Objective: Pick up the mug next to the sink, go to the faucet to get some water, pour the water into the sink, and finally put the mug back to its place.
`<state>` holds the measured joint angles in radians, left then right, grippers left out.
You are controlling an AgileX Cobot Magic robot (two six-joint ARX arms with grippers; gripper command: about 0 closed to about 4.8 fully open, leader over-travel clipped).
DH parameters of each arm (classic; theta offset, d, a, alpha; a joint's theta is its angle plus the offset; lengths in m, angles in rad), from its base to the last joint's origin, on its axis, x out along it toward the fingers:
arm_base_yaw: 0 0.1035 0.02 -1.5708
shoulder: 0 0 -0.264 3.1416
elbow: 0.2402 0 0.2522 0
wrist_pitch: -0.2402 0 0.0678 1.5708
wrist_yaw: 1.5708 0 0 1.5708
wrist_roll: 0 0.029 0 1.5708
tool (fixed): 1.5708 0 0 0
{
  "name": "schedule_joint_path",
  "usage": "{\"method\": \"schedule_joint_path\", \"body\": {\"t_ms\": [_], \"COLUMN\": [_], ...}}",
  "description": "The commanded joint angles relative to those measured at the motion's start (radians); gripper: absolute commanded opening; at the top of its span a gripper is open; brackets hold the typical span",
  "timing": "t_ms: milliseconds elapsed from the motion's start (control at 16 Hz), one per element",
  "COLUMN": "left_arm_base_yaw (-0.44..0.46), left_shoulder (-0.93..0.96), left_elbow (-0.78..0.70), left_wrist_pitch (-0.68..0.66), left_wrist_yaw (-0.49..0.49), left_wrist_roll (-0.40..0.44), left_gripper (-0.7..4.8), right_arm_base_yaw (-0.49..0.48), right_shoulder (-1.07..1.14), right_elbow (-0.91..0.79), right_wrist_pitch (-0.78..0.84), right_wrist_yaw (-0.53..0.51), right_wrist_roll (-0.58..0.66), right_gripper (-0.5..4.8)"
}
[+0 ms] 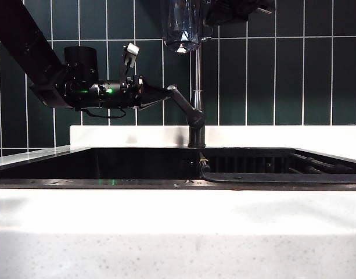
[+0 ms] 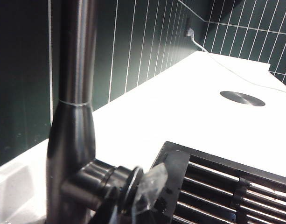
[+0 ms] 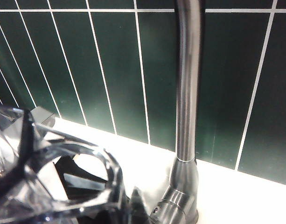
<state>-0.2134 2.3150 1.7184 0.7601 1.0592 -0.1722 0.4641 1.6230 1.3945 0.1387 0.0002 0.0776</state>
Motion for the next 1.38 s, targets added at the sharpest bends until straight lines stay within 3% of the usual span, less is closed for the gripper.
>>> {"method": "schedule_joint_path", "body": {"t_ms": [63,1376], "left_arm_base_yaw": [-0.03,-0.041], "left_shoulder": [-0.004,-0.005], "left_elbow": [-0.027,-0.027], "left_wrist_pitch": [0.004,0.012], "left_wrist_yaw": [0.011,0.0], "left_wrist_roll": [0.023,0.026], "left_gripper": [-0.06,-0.06], "right_arm_base_yaw": [0.001,0.001], "right_shoulder": [-0.007,-0.006], "right_elbow": [0.007,0.007], "right_wrist_pitch": [0.02,0.014], "right_wrist_yaw": [0.001,0.001], "right_wrist_roll": [0.001,0.001], "right_gripper": [-0.09,-0.09]}}
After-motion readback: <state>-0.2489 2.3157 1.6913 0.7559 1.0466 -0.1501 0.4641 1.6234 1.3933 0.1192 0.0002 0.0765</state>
